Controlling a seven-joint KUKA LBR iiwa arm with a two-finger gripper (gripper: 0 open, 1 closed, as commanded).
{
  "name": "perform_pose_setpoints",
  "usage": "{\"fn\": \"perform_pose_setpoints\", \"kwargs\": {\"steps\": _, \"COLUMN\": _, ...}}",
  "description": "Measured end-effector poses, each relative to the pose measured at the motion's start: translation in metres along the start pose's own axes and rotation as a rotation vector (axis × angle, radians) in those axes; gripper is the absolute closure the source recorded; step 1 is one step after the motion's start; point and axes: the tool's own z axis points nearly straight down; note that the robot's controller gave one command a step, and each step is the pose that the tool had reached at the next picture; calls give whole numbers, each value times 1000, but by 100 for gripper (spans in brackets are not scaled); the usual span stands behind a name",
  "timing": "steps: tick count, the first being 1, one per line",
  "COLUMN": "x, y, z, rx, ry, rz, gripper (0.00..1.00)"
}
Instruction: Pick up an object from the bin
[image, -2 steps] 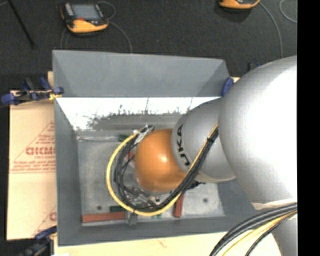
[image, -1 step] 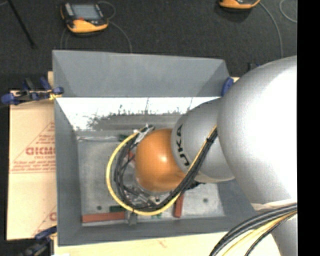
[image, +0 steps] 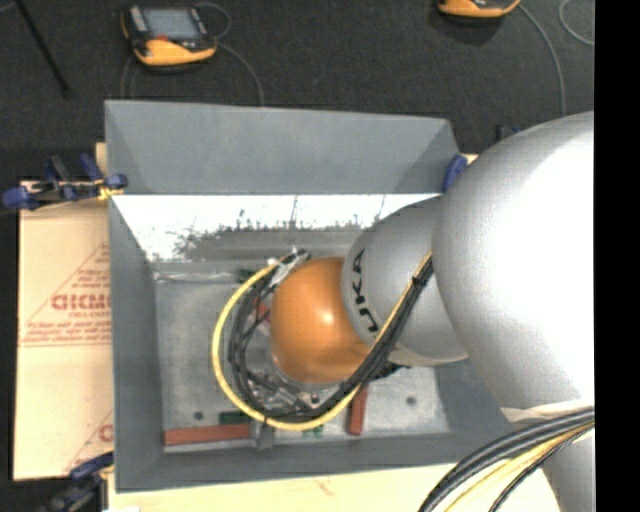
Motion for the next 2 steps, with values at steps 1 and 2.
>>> {"fn": "perform_pose_setpoints", "kwargs": {"steps": 1, "x": -4, "y": 0, "z": 0, "rx": -3, "ry": -18, "rz": 3, "gripper": 0}}
{"fn": "perform_pose_setpoints", "kwargs": {"steps": 2, "x": 0, "y": 0, "z": 0, "rx": 0, "ry": -2, "rz": 1, "gripper": 100}}
